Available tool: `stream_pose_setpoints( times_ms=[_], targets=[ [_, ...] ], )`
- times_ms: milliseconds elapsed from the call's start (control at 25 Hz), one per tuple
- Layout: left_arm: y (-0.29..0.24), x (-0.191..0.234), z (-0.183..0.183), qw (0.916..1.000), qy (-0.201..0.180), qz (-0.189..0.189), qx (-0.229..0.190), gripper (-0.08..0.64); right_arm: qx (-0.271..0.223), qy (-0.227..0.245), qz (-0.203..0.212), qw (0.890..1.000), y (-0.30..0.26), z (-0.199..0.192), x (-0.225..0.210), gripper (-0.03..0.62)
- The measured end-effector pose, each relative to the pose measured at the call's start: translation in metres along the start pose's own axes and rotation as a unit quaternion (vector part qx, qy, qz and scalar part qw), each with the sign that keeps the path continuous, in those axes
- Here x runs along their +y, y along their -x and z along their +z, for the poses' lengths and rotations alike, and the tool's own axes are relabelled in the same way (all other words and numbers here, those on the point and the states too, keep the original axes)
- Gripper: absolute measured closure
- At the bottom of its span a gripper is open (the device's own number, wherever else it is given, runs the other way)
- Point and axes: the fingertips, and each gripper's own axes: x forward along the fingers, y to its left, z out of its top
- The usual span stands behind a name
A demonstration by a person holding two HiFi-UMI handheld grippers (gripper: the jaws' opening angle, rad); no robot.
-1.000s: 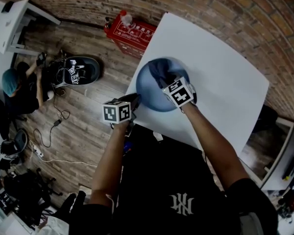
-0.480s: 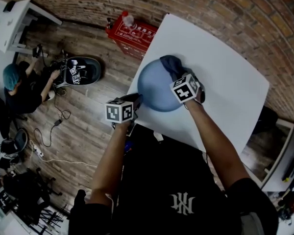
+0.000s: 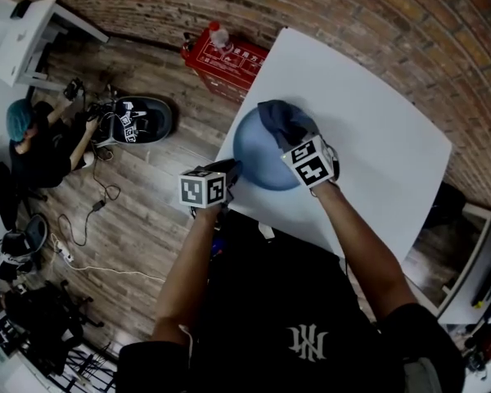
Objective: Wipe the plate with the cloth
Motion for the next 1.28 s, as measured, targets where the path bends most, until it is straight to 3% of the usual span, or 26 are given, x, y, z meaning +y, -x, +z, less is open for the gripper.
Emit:
stream_pose_setpoints(
  times_ms=[200,440,720,880,1080,1280],
  targets=[
    [0.002,0.0,0.001,0.9999,0.01,0.001,-0.007,0.486,-0.033,-0.007,0.111,0.993,-0.002,0.014,0.08,0.511],
    [-0.003,-0.001,-0.001,0.9999,0.01,-0.002,-0.004,0.486,0.021,0.003,0.151,0.988,-0.021,-0.019,0.116,0.511],
    [-0.001,0.0,0.0,0.9999,0.011,0.002,-0.008,0.488,0.032,0.071,0.141,0.987,-0.026,-0.023,0.117,0.511],
    [0.007,0.001,0.007,0.9998,0.008,0.017,-0.012,0.488,0.03,0.078,0.128,0.988,-0.025,-0.023,0.107,0.511],
    [-0.002,0.001,-0.002,0.9998,0.017,-0.005,-0.008,0.488,0.032,0.069,0.107,0.991,-0.025,-0.027,0.086,0.511],
    [-0.002,0.001,-0.003,0.9998,0.016,-0.006,-0.007,0.488,0.045,0.071,0.053,0.995,-0.02,-0.034,0.052,0.511]
  ],
)
